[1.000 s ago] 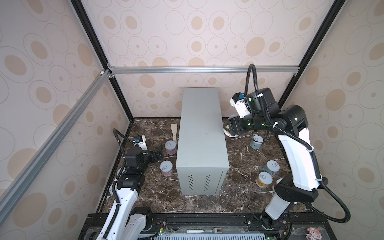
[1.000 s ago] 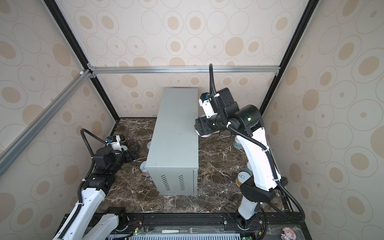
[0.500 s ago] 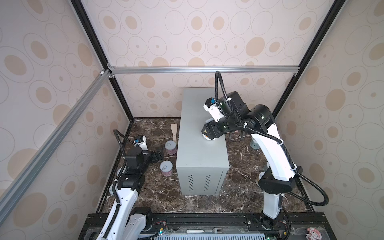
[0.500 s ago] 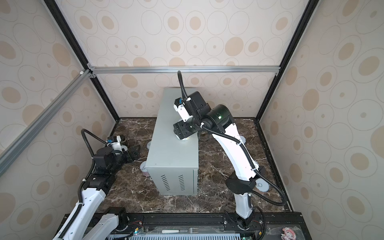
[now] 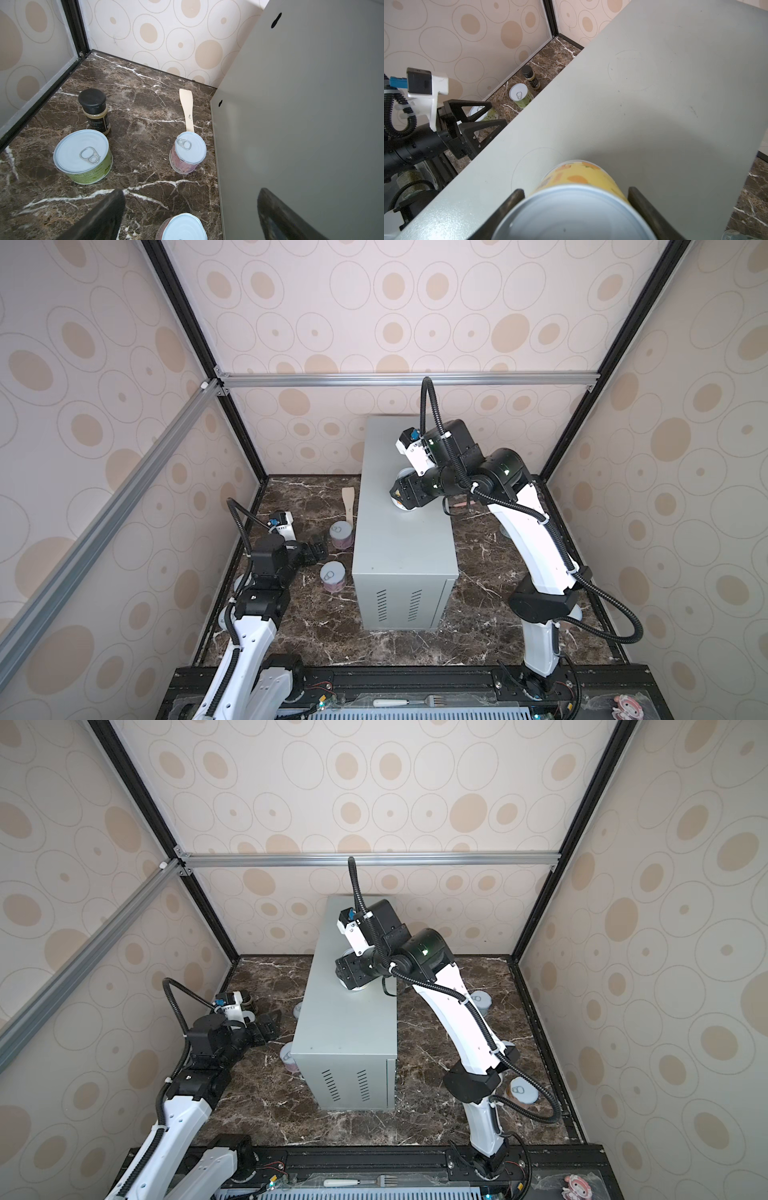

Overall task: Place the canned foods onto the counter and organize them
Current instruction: 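Carry the yellow can with the right gripper over the grey cabinet top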

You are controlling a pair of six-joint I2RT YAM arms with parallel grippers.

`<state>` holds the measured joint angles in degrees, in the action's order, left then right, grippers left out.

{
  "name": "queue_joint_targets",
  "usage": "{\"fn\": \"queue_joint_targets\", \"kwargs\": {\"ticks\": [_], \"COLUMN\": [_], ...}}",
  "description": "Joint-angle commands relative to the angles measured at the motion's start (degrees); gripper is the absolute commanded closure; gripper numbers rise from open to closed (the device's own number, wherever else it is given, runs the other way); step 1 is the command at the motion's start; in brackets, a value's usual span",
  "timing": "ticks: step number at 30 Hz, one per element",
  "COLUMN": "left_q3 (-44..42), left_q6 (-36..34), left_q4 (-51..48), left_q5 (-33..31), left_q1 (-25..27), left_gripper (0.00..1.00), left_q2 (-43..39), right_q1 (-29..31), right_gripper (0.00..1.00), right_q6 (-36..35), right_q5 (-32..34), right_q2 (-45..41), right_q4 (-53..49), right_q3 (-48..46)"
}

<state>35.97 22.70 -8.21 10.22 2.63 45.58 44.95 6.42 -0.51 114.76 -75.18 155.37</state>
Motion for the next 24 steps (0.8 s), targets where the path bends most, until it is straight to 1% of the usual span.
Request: {"fn": "queue_joint_targets", "kwargs": {"ticks": [1, 6, 12, 14, 19, 24], "left_q3": [-0.1, -0.19, -0.29, -0.32, -0.37, -0.42], "left_q6": [0.15, 0.15, 0.15, 0.16, 0.15, 0.07], "left_q4": [1.26, 1.27, 1.26, 1.31, 1.35, 1.2], "left_q5": [0.59, 0.68, 0.76, 0.7, 0.68, 0.27], "left_q1": [0.08, 0.07, 0.02, 0.04, 0.04, 0.08], "left_gripper": [0.01, 0.01, 0.01, 0.01, 0.01, 0.01], "left_q2": [-0.06, -0.02, 0.03, 0.06, 0.2, 0.08], "right_q1": [0.2, 0.18, 0.28, 0.31, 0.57, 0.76], "right_gripper": [0.19, 0.1, 0.04, 0.03, 0.02, 0.0], "right_q6": [-0.66, -0.8, -0.71, -0.73, -0.75, -0.33], "right_q5": [-0.8, -0.92, -0.97, -1.15, -1.25, -2.1], "right_q2": [1.01, -0.42, -1.88, -2.99, -7.44, -14.16], "right_q4": [-0.09, 1.93, 2.45, 2.95, 6.03, 12.52], "right_q3": [-0.39, -2.71, -3.4, -4.58, -10.94, -22.01]}}
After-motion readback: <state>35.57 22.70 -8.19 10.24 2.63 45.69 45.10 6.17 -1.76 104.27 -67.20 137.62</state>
